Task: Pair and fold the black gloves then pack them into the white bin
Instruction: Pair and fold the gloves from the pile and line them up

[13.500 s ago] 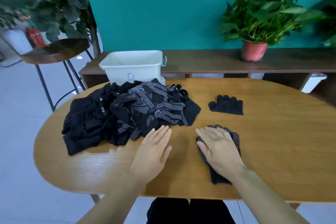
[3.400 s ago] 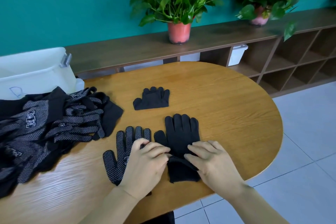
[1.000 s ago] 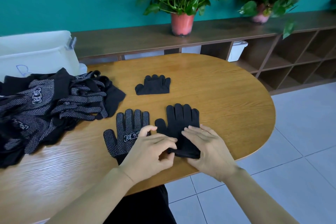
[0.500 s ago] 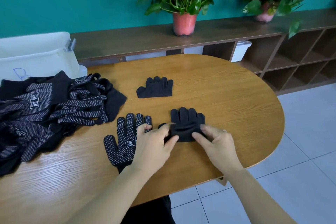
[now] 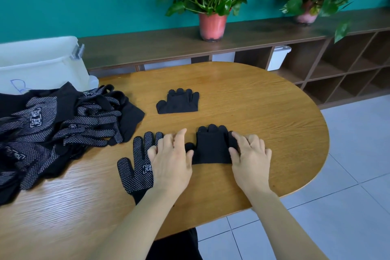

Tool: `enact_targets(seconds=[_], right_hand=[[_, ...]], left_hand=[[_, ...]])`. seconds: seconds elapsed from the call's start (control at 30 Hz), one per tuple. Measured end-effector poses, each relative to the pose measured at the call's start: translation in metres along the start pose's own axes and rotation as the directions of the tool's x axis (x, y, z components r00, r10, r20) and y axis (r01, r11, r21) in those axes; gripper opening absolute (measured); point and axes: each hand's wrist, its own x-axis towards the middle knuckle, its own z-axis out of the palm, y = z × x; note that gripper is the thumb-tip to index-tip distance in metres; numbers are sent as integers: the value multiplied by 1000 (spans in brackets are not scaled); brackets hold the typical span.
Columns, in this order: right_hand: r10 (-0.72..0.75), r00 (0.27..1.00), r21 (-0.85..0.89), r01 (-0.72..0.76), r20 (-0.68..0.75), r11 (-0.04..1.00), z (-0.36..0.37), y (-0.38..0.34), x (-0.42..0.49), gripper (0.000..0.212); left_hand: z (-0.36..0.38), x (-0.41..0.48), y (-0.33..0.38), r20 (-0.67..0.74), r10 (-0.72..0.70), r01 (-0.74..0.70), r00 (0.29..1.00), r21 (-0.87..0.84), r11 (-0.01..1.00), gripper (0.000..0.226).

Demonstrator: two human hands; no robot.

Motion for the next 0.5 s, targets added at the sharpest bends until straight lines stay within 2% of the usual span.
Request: enact_targets(seconds=[0.07,0.13,0.2,0.27,0.37,0.5], right_hand=[[-21,999,-20,20,-39,1000,-8,3,-1,42],[-136,990,-55,134,-44,990,-15,1,0,40],[-320,946,-78,324,55,943,-17,-7,0,45],[-449,867,-86,475,216,876,-12,-10,-2,54],[-458,806,-131,535,375,835,1,1,-9,60],[-436,799,-172,539,414,824,3,12,-8,67]], left_hand=[[-3,-2,-5,-77,64,-66,995,-18,998,57],[-7,-3,-3,-124,200,-206,972,-39,978,60],[-12,-3,7,17,371,-369,928,-73,927,70],[-10,-2,13,213,479,-471,852,-92,878,75],[-1,0,9,431,465,-498,773,-41,866,65],[3,4,0,531,415,-506,739,31,862,71]])
